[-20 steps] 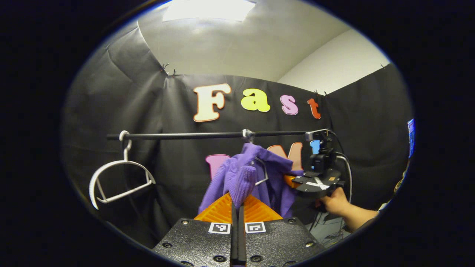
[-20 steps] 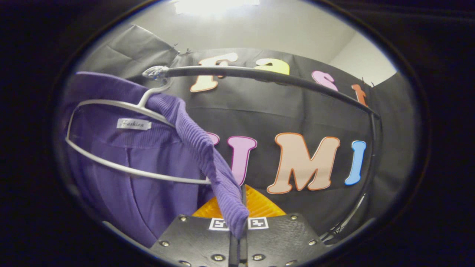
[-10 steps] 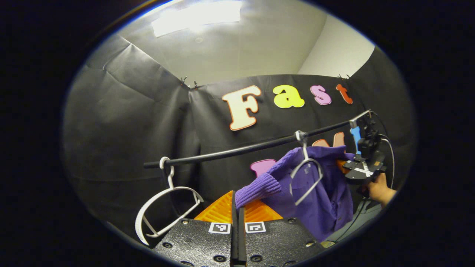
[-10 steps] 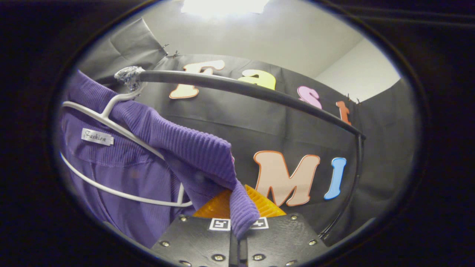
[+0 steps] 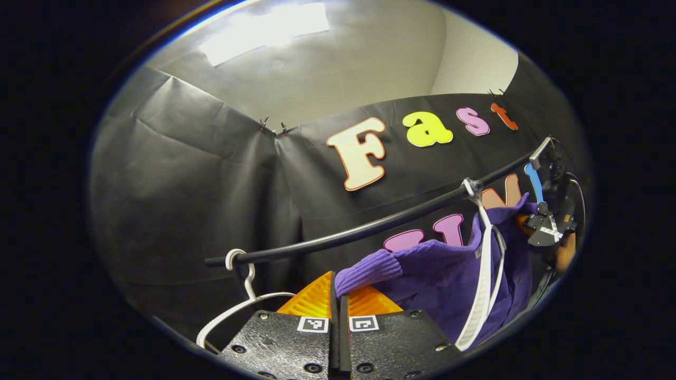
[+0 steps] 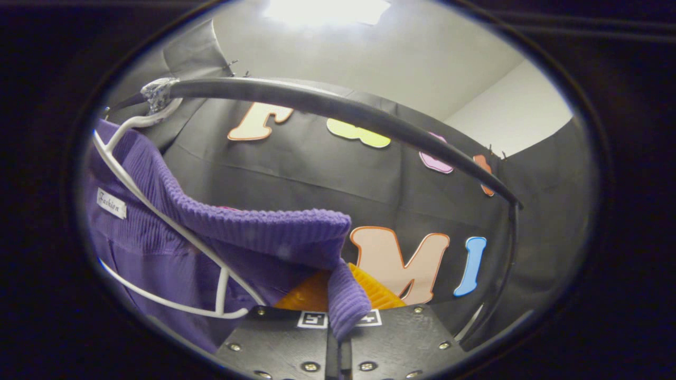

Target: Grasp the clothes on the hanger with both hands and then place them into the laundry hamper below.

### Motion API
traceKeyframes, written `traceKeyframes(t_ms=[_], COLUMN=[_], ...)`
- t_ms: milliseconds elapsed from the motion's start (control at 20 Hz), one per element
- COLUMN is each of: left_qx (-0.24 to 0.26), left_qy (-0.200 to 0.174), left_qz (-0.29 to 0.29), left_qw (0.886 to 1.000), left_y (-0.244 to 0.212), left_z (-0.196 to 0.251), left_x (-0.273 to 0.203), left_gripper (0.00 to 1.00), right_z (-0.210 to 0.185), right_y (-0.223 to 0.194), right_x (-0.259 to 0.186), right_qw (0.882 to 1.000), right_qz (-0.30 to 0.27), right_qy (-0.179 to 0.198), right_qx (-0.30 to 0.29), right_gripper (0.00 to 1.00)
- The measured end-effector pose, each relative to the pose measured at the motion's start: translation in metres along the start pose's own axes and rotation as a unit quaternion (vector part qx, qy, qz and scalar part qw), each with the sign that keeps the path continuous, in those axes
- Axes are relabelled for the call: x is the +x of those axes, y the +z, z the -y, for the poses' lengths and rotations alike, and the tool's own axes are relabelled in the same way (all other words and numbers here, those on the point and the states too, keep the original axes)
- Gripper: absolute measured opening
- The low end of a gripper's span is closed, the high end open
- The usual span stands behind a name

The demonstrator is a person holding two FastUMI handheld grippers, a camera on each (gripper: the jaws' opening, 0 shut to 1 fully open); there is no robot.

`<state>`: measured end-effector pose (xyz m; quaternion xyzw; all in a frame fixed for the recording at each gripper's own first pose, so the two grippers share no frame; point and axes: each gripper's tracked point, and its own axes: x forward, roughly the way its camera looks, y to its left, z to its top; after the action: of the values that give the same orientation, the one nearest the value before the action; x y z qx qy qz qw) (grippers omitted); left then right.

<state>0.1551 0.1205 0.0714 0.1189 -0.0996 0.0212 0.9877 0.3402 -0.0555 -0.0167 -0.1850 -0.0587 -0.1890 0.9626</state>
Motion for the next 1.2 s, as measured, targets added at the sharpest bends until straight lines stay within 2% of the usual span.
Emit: traceKeyframes(t_ms=[450, 600, 750, 950, 1200], left_qx=[-0.095, -0.115, -0.141, -0.163, -0.160], left_qy=[-0.040, -0.035, -0.040, -0.028, -0.009], left_qz=[-0.047, -0.051, -0.072, -0.100, -0.117], left_qw=[0.994, 0.992, 0.987, 0.981, 0.980], left_y=[-0.055, -0.070, -0.099, -0.136, -0.176], left_z=[0.034, 0.037, 0.047, 0.046, 0.050], left_x=[0.010, 0.005, 0.000, -0.003, -0.018], left_gripper=[0.00, 0.00, 0.00, 0.00, 0.00], right_z=[-0.018, -0.026, -0.036, -0.046, -0.051], right_y=[-0.055, -0.079, -0.106, -0.130, -0.168], right_x=[0.029, 0.027, 0.017, -0.005, -0.036], right_qw=[0.998, 0.996, 0.993, 0.989, 0.981], right_qz=[-0.050, -0.073, -0.102, -0.124, -0.157], right_qy=[0.024, 0.032, 0.041, 0.053, 0.055], right_qx=[0.013, 0.035, 0.047, 0.055, 0.096], right_gripper=[0.00, 0.00, 0.00, 0.00, 0.05])
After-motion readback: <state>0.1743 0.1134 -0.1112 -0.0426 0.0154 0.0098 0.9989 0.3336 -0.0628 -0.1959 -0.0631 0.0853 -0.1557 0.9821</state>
